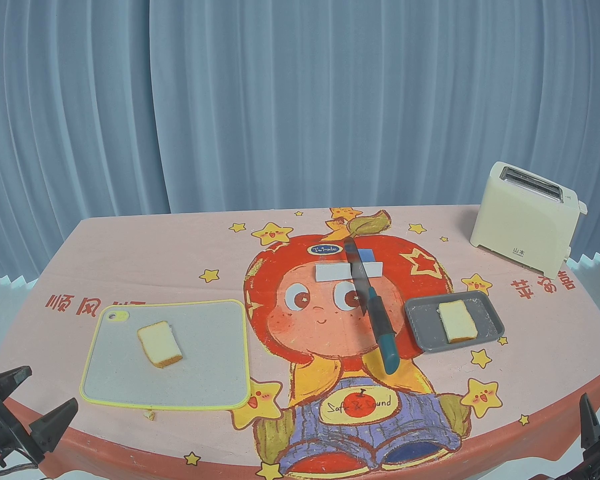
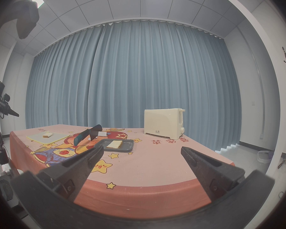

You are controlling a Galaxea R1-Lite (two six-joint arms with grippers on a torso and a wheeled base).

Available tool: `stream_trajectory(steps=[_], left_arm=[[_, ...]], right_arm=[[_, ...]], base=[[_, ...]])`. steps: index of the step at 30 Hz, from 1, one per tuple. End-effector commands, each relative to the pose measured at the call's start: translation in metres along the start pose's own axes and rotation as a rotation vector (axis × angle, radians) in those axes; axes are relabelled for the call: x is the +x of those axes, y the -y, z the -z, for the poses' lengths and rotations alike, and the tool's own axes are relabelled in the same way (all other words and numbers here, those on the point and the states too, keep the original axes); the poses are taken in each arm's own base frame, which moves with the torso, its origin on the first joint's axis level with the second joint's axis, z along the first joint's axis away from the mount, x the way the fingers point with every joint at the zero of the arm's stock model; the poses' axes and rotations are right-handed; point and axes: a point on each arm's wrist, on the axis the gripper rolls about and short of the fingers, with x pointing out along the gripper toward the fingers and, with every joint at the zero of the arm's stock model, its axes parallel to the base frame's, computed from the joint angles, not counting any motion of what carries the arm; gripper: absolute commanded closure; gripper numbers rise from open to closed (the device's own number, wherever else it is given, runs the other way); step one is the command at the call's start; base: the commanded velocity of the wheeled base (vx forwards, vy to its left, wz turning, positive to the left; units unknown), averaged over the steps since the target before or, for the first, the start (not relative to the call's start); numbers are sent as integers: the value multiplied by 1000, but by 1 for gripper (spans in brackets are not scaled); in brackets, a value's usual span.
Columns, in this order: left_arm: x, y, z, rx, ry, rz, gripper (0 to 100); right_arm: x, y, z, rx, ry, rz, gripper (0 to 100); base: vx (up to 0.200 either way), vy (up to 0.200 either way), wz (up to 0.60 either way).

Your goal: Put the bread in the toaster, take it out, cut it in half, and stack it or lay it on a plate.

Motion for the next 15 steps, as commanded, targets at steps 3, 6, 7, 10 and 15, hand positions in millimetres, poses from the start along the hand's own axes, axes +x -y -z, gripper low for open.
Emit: stream_trajectory(steps=[3,6,7,10,15], left_arm=[[20,-6,-12,-30,-107,-26,0],[25,-7,-14,-36,-131,-44,0],[27,-8,-14,-39,-143,-47,0],[33,-10,-17,-68,-175,-57,0],[43,-13,-27,-134,-208,-79,0]], right_arm=[[0,0,5,0,-1,-1,0],[0,0,5,0,-2,-1,0],[0,0,5,0,-1,-1,0],[0,0,5,0,-1,-1,0],[0,0,5,0,-1,-1,0]], base=[[0,0,0],[0,0,0],[0,0,0],[0,0,0],[0,0,0]])
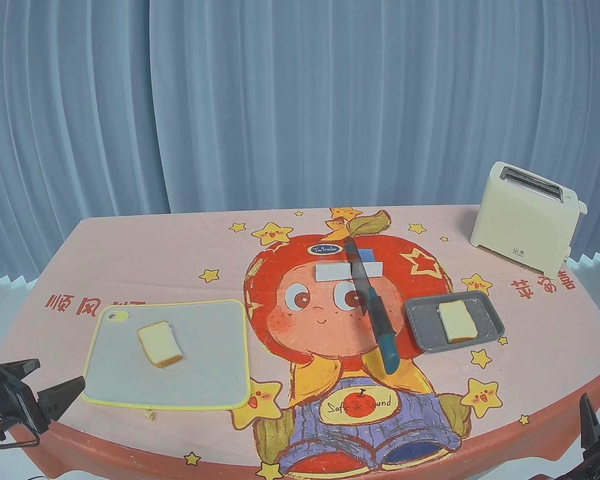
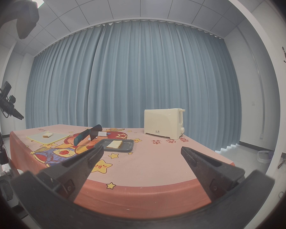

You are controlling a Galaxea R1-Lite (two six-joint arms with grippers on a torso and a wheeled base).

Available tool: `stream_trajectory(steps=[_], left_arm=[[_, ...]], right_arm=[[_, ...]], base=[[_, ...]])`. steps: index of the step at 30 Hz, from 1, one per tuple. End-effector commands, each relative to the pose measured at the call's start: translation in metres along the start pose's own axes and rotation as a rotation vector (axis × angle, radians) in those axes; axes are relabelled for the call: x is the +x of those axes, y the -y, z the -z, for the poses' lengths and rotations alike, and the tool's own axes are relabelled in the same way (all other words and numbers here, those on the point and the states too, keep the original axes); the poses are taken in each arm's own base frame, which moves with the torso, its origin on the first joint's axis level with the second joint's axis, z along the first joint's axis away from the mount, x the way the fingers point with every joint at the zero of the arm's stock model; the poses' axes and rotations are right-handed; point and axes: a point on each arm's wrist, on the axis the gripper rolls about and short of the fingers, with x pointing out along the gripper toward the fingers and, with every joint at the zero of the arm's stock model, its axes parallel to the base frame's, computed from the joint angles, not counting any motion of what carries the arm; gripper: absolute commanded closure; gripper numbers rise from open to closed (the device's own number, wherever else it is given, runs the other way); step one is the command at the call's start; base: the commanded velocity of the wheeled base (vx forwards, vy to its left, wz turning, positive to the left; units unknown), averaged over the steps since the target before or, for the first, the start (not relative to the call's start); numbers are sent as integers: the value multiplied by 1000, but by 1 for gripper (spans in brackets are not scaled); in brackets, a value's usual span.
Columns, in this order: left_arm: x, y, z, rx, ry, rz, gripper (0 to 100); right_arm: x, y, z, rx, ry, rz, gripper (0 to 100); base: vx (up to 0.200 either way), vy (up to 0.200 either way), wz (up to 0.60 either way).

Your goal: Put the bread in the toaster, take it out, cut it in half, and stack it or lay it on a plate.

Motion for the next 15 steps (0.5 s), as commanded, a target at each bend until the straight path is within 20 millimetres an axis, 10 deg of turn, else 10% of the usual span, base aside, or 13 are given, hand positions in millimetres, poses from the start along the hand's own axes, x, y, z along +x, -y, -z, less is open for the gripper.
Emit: stream_trajectory(steps=[1,15], left_arm=[[12,-2,-11,-43,-71,-27,0],[15,-3,-28,-206,-222,-132,0]], right_arm=[[0,0,5,0,-1,-1,0],[0,0,5,0,-1,-1,0]], base=[[0,0,0],[0,0,0]])
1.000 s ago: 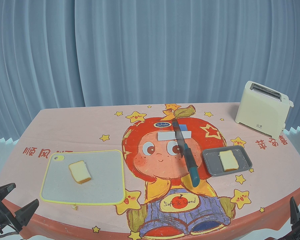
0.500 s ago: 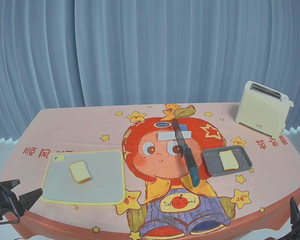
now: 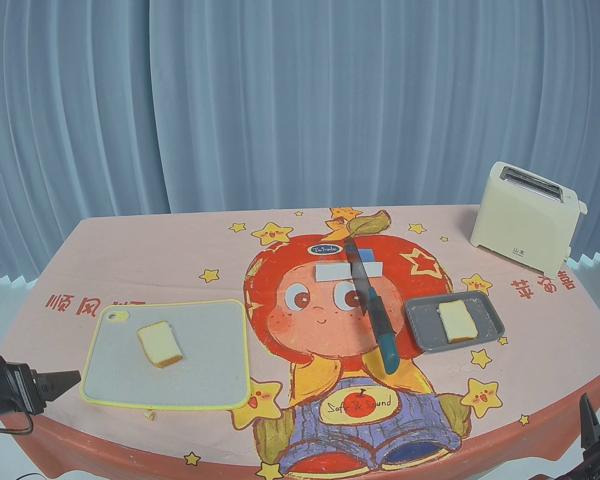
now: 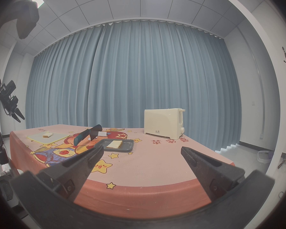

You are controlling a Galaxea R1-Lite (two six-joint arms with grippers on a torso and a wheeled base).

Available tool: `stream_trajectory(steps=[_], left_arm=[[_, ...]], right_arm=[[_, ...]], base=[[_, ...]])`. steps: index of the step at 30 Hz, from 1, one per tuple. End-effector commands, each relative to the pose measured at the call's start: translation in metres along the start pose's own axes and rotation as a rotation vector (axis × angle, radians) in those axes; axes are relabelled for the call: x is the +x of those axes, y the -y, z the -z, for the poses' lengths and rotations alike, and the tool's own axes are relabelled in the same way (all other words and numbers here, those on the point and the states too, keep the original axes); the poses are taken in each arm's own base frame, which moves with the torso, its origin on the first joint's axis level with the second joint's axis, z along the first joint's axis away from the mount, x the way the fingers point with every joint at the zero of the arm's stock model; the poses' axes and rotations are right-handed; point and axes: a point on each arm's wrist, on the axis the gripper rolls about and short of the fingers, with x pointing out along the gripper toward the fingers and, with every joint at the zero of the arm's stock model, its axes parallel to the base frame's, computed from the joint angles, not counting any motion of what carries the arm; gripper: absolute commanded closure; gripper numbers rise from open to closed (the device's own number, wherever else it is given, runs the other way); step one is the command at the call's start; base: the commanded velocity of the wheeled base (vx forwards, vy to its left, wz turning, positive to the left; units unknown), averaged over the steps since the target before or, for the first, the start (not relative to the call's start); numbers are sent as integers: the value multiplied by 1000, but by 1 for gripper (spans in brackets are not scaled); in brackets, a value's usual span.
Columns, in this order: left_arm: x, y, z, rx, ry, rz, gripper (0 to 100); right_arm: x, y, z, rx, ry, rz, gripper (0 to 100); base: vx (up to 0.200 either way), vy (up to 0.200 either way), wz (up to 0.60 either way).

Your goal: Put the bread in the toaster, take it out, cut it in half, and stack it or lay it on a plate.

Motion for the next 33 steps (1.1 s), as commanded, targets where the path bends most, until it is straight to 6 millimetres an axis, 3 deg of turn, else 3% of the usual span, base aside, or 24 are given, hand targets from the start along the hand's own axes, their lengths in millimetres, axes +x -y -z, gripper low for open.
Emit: stream_trajectory(steps=[1,20,33], left_arm=[[9,0,-9,-31,-37,-43,0],[68,7,-48,-100,-215,-123,0],[108,42,-64,-10,-252,-245,0]], right_arm=[[0,0,5,0,-1,-1,0],[0,0,5,0,-1,-1,0],[0,0,5,0,-1,-1,0]], base=[[0,0,0],[0,0,0],[0,0,0]])
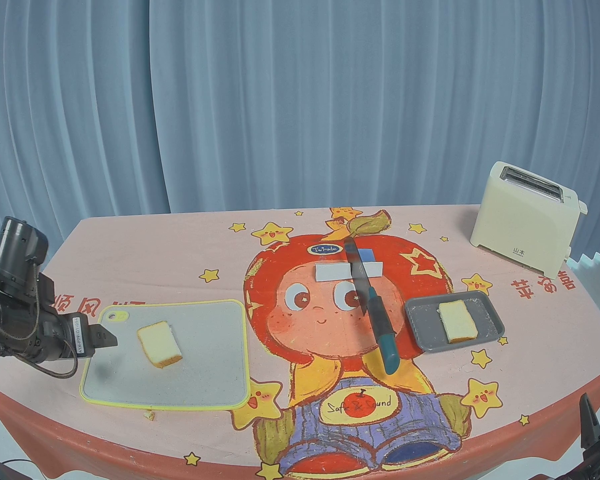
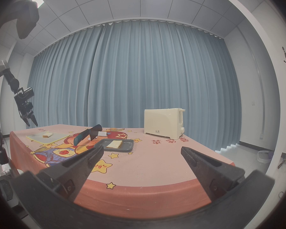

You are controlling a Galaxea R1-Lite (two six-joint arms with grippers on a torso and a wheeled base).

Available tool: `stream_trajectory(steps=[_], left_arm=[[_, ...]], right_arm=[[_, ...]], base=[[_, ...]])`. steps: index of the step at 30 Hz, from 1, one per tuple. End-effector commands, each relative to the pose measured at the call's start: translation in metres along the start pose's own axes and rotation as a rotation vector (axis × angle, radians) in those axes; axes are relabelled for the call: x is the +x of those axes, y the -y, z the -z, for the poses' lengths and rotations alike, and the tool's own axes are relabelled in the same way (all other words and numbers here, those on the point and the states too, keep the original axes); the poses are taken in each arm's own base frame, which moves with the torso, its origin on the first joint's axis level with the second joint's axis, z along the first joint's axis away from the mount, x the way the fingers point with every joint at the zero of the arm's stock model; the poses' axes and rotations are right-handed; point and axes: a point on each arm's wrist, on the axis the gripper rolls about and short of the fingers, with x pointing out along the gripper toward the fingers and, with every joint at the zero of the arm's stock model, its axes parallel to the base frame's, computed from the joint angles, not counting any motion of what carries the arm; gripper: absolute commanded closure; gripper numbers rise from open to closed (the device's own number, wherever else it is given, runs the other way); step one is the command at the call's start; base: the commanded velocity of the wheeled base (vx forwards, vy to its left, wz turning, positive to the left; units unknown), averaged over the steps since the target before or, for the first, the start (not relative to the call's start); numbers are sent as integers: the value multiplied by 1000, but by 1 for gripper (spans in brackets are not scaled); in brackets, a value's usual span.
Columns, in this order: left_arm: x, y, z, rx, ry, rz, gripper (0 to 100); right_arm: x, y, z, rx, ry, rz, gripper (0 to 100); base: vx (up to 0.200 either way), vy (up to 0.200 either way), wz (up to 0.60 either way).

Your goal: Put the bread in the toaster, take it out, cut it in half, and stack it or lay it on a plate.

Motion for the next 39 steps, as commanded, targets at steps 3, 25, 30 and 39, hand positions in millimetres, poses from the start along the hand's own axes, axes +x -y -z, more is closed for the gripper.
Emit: stream_trajectory(steps=[3,25,30,39], left_arm=[[25,32,-13,37,-39,-42,0],[53,47,-21,40,-82,-97,0],[58,47,-20,40,-98,-109,0],[65,48,-19,29,-116,-122,0]], right_arm=[[0,0,5,0,0,-1,0],[0,0,5,0,0,-1,0],[0,0,5,0,-1,-1,0],[0,0,5,0,0,-1,0]], base=[[0,0,0],[0,0,0],[0,0,0],[0,0,0]])
